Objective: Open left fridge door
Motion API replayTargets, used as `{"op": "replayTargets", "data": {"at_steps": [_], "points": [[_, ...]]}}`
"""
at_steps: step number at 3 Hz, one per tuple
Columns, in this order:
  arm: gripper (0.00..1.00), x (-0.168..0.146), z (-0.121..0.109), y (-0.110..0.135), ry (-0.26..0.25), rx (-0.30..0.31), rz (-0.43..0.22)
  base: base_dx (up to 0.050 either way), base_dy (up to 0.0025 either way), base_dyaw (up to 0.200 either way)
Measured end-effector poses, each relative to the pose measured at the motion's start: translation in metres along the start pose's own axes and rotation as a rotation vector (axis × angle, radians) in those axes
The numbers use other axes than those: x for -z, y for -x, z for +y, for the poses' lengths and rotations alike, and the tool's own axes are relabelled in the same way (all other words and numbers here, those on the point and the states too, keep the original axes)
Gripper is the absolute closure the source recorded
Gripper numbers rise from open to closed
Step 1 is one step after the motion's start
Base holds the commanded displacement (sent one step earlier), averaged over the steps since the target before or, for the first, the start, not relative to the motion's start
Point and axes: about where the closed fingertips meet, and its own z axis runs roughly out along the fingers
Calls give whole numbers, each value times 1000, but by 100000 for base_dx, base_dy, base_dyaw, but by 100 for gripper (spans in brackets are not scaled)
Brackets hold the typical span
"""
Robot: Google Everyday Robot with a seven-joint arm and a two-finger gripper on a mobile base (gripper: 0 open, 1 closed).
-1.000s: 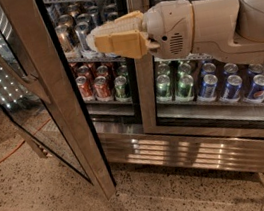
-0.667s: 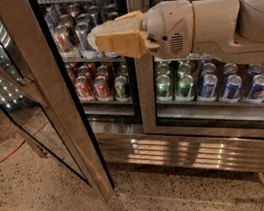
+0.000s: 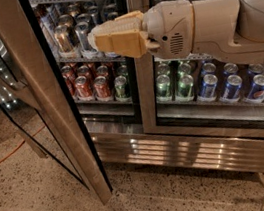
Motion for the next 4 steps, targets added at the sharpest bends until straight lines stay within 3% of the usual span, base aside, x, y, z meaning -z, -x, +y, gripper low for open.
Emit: {"op": "replayTargets", "data": {"at_steps": [2, 3, 4], "points": [[11, 0, 0, 0, 0, 0, 0, 0, 0, 0], [0, -1, 1, 0, 1, 1, 0, 0, 0, 0], [0, -1, 1, 0, 1, 1, 0, 0, 0, 0]]}}
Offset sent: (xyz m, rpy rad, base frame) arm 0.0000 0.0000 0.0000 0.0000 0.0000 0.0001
